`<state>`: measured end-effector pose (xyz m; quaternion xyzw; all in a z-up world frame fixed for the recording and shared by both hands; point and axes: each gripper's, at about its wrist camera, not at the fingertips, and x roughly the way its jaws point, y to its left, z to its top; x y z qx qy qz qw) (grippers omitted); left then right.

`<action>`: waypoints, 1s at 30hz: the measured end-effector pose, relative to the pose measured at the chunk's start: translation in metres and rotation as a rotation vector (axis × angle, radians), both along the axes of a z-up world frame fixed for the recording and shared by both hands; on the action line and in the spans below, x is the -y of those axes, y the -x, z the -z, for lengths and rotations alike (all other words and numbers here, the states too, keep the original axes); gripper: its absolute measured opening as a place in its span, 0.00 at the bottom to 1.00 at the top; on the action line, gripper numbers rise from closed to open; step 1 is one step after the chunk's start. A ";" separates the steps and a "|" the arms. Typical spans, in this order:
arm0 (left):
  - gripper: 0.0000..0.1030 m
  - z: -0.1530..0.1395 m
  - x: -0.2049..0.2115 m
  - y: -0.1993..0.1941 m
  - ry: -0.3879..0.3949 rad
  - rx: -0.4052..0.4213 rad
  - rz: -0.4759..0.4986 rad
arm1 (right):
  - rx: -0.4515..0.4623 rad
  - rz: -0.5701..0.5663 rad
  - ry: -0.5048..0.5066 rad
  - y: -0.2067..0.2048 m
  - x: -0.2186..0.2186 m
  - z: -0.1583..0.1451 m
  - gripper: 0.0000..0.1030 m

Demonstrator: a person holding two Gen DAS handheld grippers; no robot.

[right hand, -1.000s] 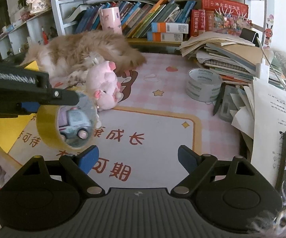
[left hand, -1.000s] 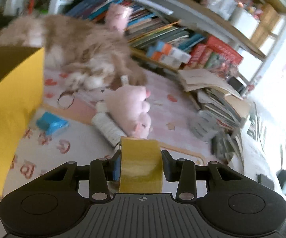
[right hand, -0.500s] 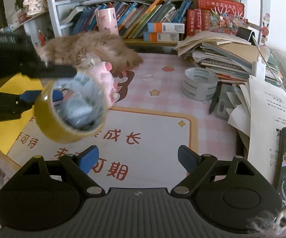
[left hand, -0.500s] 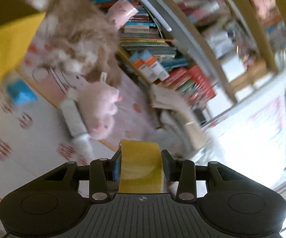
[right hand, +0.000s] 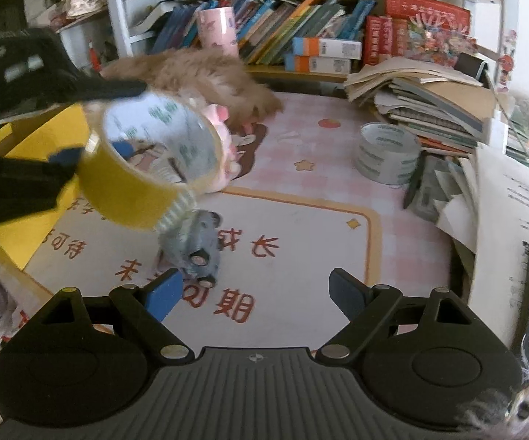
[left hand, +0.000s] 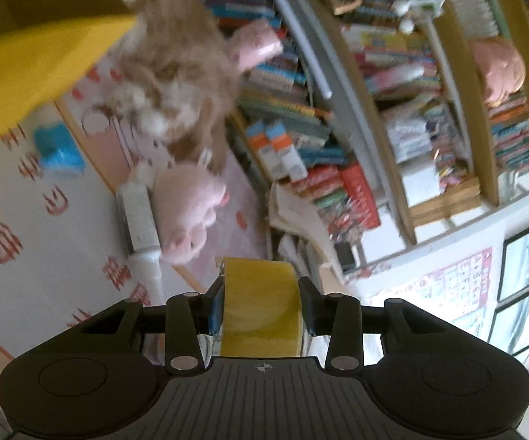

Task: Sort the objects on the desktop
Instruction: 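Grasp the grey toy car with the right tool while the left tool holds the tape roll, then carry the tape roll and toy car with both tools toward the yellow box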

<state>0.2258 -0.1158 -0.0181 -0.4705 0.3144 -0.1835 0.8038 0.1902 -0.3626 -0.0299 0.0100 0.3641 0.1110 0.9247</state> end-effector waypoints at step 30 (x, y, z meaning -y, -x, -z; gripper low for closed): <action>0.38 -0.034 -0.034 0.068 -0.418 0.019 -0.127 | -0.034 -0.101 -0.034 -0.065 -0.036 0.016 0.43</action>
